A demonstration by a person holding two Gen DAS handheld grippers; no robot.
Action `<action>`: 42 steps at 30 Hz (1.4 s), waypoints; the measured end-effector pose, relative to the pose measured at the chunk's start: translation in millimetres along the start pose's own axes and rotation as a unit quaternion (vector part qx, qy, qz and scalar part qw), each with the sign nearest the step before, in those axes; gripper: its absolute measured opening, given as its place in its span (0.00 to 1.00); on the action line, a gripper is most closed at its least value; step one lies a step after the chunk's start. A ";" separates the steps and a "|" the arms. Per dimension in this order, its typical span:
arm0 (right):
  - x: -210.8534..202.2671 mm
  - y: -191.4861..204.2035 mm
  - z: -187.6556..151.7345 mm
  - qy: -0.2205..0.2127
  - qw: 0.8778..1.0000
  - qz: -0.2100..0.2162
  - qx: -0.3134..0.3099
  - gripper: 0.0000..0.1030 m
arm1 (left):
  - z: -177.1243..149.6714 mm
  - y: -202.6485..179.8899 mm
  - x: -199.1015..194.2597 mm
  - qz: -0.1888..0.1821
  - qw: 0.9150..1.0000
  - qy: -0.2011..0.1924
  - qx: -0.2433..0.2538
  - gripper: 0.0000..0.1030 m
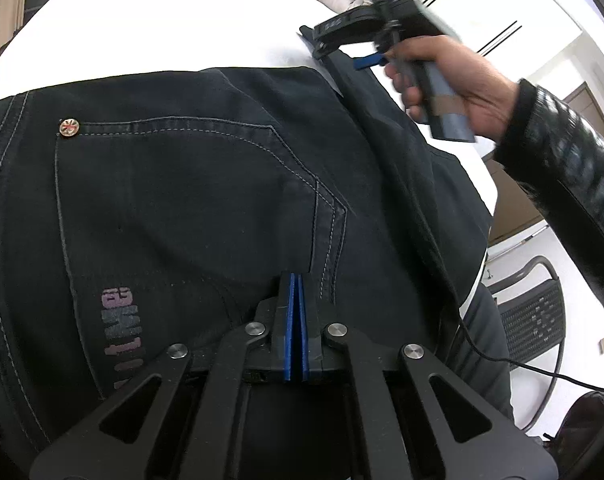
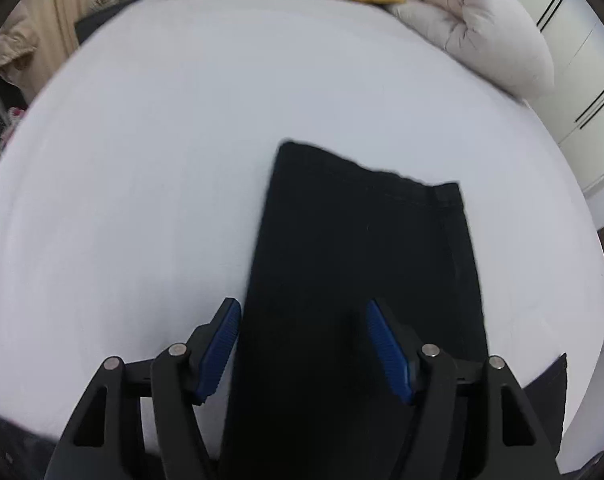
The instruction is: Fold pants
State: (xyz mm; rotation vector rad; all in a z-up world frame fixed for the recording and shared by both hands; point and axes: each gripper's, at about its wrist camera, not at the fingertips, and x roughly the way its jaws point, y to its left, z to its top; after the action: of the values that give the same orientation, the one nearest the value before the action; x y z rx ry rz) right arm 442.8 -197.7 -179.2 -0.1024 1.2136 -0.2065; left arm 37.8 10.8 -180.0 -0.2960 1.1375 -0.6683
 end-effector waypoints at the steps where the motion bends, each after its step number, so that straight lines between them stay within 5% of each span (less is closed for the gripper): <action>1: 3.4 -3.7 -0.8 0.006 1.000 0.015 0.012 0.33 | -0.1 0.5 -0.2 0.000 1.000 0.001 0.000 0.01; 2: 7.0 -10.1 -1.6 0.012 0.999 0.036 0.031 0.30 | 1.4 0.4 1.3 0.000 1.000 0.001 -0.001 0.01; 4: 4.5 -19.3 -5.3 0.006 0.998 0.049 0.042 0.06 | 1.3 0.6 1.4 0.001 1.000 0.002 -0.001 0.01; 8: -17.2 -57.3 -17.8 -0.029 0.991 0.093 0.092 0.06 | 3.1 -2.1 2.9 0.004 1.000 0.003 -0.002 0.01; 13: -67.8 -153.1 -74.7 -0.109 0.960 0.149 0.210 0.06 | 3.3 -7.6 5.6 0.012 1.000 0.005 -0.002 0.01; 19: -83.1 -301.0 -215.2 -0.175 0.872 0.196 0.413 0.06 | 5.6 -12.1 9.2 0.019 1.000 0.008 -0.014 0.01; 22: -62.0 -345.7 -281.4 -0.170 0.820 0.223 0.499 0.13 | 11.1 -14.1 8.8 0.026 0.999 0.011 -0.019 0.01; 24: -38.0 -363.2 -320.6 -0.127 0.791 0.233 0.551 0.15 | 14.1 -17.3 9.9 0.033 0.999 0.012 -0.021 0.01; 26: -27.2 -368.5 -344.9 -0.139 0.756 0.275 0.578 0.17 | 15.6 -21.0 11.3 0.041 0.999 0.014 -0.021 0.01; 27: -27.4 -369.7 -351.2 -0.150 0.748 0.282 0.582 0.22 | 16.3 -22.4 11.6 0.043 0.999 0.015 -0.023 0.01; 31: -32.5 -373.9 -351.6 -0.184 0.735 0.305 0.577 0.56 | 17.6 -26.7 11.9 0.046 0.998 0.017 -0.035 0.01; 35: -29.9 -377.1 -346.3 -0.190 0.715 0.302 0.601 0.56 | 14.6 -21.6 8.3 0.046 0.998 0.017 -0.039 0.01; 37: -26.6 -380.4 -344.2 -0.184 0.706 0.299 0.616 0.42 | 13.4 -22.7 8.1 0.049 0.998 0.018 -0.036 0.01; 38: -23.6 -383.0 -342.3 -0.177 0.711 0.292 0.614 0.36 | 13.7 -23.6 8.3 0.050 0.998 0.019 -0.035 0.01; 40: -15.9 -381.5 -332.2 -0.165 0.720 0.282 0.613 0.06 | 13.7 -25.5 10.0 0.051 0.998 0.020 -0.036 0.01; 42: -14.3 -386.0 -343.0 -0.163 0.708 0.287 0.625 0.05 | 13.9 -25.0 9.8 0.048 0.998 0.020 -0.041 0.01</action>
State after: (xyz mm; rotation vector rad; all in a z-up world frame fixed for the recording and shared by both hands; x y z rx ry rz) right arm 76.8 -560.7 -212.7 1.3719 0.4927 -0.4021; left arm 44.4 -16.1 -168.1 -0.2977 1.2118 -0.5462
